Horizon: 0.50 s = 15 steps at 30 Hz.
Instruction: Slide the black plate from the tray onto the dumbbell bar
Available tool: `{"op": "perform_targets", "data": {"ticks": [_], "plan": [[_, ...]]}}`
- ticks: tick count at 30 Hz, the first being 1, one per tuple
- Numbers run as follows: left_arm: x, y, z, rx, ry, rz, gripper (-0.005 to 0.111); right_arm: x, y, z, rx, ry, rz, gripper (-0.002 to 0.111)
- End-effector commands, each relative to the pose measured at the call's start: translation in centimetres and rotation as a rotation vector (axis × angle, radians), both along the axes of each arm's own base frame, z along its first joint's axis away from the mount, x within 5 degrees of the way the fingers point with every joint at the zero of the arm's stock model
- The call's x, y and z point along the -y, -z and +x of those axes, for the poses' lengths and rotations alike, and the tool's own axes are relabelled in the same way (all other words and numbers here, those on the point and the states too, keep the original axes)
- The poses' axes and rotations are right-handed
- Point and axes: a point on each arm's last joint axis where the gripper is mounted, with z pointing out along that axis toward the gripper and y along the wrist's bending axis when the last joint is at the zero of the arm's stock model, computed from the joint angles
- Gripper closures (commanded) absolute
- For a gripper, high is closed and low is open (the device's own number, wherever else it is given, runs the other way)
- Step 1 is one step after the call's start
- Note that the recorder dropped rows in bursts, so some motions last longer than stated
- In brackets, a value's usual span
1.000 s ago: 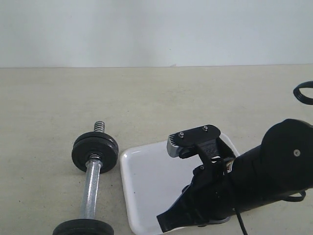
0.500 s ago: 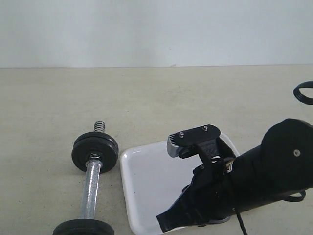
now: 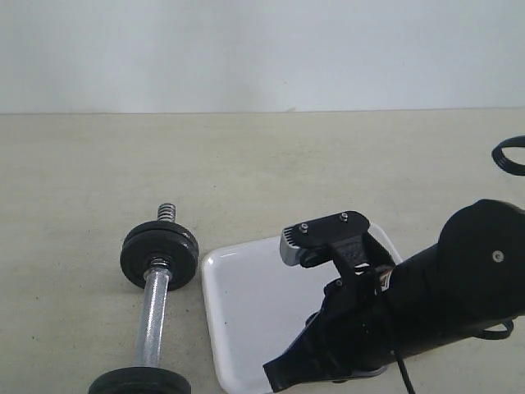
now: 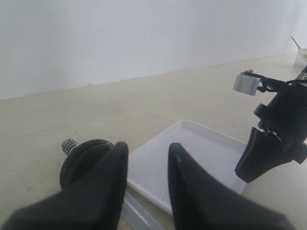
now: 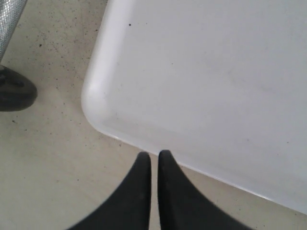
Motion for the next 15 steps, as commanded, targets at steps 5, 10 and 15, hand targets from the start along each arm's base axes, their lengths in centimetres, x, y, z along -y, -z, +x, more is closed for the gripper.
{"op": "perform_targets", "data": {"ticks": [5, 10, 15], "plan": [[0.0, 0.1, 0.0, 0.005, 0.0, 0.01, 0.079, 0.1, 0.0, -0.1, -0.002, -0.001, 0.0, 0.107], [0.0, 0.1, 0.0, 0.005, 0.0, 0.01, 0.079, 0.9, 0.8, 0.0, 0.054, 0.042, -0.009, 0.107], [0.0, 0.1, 0.0, 0.005, 0.0, 0.01, 0.079, 2.4, 2.4, -0.8, 0.08, 0.077, -0.048, 0.107]]}}
